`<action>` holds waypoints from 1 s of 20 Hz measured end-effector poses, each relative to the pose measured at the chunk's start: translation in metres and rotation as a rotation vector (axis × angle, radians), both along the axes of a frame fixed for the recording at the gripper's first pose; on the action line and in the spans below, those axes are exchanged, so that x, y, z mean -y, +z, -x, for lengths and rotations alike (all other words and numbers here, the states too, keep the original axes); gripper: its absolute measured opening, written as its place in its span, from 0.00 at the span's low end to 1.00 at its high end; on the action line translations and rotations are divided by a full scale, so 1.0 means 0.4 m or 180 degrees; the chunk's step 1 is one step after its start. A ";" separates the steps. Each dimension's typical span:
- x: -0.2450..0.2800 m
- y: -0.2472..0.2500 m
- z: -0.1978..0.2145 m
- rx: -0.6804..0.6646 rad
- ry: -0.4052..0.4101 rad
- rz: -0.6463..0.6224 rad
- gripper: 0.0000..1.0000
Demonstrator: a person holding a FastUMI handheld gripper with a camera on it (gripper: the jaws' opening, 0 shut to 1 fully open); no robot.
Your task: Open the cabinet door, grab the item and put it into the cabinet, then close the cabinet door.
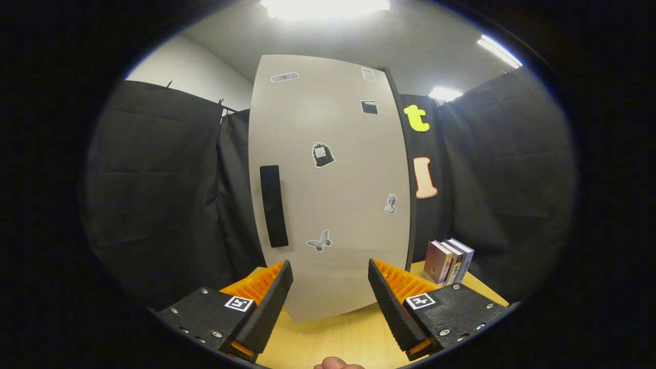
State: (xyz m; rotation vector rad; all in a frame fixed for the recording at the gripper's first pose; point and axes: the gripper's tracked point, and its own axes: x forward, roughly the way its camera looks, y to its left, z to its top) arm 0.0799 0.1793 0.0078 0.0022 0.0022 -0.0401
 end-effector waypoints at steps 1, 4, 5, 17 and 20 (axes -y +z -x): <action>0.001 -0.005 -0.001 -0.0020 -0.0001 0.0010 0.92; -0.004 -0.015 0.000 -0.0051 0.0004 0.0016 0.92; -0.004 -0.019 -0.002 -0.0057 0.0003 0.0017 0.92; -0.015 -0.010 0.016 0.0018 -0.0020 0.0065 0.92; -0.016 -0.019 0.015 -0.0029 -0.0044 0.0043 0.92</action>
